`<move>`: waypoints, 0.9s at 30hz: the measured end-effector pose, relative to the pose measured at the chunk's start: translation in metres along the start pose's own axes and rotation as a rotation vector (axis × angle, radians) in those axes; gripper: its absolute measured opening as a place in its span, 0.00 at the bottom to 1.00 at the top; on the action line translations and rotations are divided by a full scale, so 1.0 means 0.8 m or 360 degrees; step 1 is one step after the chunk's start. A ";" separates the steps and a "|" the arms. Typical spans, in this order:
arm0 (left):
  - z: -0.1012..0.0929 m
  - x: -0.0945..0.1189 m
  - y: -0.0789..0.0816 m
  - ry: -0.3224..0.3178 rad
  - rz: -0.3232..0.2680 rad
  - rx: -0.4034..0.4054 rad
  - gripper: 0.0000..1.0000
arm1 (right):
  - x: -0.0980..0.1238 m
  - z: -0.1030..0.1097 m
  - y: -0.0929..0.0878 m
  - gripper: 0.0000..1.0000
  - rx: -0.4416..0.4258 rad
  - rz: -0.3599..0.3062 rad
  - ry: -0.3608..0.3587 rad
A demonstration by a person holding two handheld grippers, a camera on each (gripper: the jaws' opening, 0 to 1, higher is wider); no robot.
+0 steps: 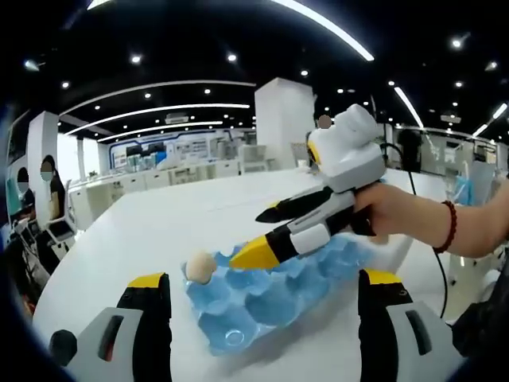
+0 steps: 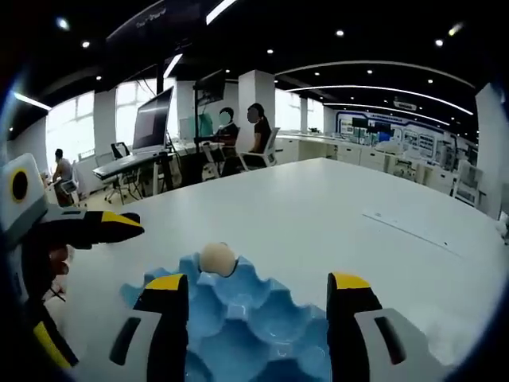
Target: Place the egg into an empty slot of the egg tray after lifting it from the table, then release the egg inside the slot.
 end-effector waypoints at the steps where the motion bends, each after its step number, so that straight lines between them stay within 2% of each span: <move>1: -0.003 0.000 0.000 0.0007 0.0006 0.0002 1.00 | 0.004 -0.001 -0.001 0.74 0.0002 0.0000 -0.0010; 17: -0.018 -0.007 0.000 -0.0010 0.0010 -0.0006 1.00 | 0.038 -0.023 -0.011 0.73 0.0004 -0.0006 -0.0096; 27: -0.022 -0.003 -0.005 -0.0012 0.0028 -0.0020 1.00 | 0.059 -0.044 -0.016 0.72 -0.0046 -0.0036 -0.0188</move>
Point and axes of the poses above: the point that each gripper's makers call its tool centre point, and the gripper's own axes: x roughly backward along the fingers, z roughly to its left, y roughly out of its top, the point moved 4 cm from there along x, roughly backward along the fingers, and after that the axes turned 3 degrees about -x, right-handed, at the moved point
